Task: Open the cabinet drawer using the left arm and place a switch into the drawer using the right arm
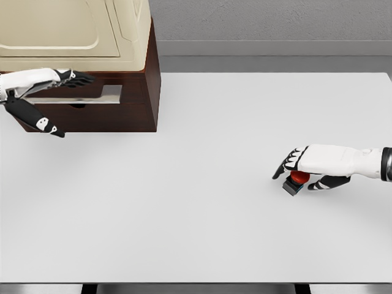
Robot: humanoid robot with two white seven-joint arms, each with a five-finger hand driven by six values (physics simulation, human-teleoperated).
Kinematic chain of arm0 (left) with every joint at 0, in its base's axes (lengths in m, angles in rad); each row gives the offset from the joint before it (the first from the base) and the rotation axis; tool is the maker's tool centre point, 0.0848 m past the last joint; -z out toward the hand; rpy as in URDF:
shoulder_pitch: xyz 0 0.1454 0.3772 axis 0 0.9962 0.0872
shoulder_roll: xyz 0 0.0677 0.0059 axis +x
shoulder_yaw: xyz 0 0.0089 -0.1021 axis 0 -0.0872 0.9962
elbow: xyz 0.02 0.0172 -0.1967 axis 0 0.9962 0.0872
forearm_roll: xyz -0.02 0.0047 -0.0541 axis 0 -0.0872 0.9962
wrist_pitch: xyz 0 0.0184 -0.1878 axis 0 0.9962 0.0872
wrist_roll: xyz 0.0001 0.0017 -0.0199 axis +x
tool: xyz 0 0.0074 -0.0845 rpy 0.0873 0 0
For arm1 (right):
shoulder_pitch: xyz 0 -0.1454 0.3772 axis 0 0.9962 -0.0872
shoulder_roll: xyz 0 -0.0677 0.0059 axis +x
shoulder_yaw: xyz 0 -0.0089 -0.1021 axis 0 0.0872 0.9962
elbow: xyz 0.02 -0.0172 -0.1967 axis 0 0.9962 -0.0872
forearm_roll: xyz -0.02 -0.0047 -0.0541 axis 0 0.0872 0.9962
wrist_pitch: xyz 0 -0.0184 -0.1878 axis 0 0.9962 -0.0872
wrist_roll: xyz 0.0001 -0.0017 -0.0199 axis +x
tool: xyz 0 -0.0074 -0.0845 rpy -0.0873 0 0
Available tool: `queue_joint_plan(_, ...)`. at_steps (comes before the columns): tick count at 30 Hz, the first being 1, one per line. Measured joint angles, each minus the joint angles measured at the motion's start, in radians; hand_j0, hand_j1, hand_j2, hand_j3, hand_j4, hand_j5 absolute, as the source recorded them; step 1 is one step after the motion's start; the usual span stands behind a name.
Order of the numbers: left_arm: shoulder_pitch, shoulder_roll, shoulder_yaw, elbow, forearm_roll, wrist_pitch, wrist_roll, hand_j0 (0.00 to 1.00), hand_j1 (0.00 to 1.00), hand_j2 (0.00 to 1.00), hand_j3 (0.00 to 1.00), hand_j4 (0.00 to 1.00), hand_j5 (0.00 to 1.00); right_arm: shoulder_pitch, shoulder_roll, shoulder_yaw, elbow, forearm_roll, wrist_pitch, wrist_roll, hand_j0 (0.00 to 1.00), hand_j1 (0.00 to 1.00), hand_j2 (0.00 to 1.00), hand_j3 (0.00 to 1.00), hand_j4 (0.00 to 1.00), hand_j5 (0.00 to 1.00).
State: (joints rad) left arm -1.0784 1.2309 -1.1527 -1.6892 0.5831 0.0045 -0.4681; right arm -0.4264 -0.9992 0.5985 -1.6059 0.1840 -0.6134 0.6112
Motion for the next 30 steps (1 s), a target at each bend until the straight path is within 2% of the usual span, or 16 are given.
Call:
queue_joint_plan(11,0.021,-0.003,0.003,0.02,-0.003,0.001,0.0,1.0,1.0,1.0,1.0,1.0,1.0,0.0,-0.001,-0.001,0.0,0.0,0.0,0.0,0.65,0.65,0.65,0.65,0.65,0.65)
queue_joint_plan(30,0.035,-0.021,0.009,0.045,-0.007,0.0,0.0,1.0,1.0,1.0,1.0,1.0,1.0,-0.006,0.0,-0.003,0.008,-0.001,0.0,0.0,0.56,0.56,0.56,0.56,0.56,0.56)
